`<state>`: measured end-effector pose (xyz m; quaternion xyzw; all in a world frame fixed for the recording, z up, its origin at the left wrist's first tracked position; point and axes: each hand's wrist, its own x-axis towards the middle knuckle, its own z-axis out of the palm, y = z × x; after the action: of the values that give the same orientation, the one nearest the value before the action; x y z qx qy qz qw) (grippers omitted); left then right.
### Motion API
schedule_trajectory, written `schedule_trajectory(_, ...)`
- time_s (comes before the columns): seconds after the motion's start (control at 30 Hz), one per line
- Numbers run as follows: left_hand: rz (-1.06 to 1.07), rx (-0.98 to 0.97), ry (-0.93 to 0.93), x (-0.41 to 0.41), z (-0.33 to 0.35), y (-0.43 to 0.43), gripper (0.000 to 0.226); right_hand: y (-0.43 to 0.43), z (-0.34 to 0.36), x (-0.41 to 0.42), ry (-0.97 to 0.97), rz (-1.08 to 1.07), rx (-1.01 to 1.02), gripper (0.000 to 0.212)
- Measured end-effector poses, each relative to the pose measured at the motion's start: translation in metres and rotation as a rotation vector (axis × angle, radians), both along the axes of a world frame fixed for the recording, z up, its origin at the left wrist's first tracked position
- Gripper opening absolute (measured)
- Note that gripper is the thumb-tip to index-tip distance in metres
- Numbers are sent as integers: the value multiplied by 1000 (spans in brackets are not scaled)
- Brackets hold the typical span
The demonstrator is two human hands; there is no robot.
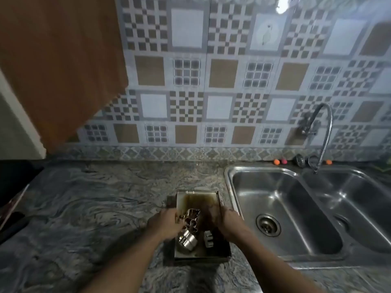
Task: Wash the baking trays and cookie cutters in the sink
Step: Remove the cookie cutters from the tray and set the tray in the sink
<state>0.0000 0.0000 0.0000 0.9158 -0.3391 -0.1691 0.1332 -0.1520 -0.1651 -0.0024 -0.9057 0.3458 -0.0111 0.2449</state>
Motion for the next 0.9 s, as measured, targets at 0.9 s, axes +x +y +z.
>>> schedule_trajectory(0.9,273,-354,458,7,-47,-20,65,4,-23,10,-293,-305,534,24)
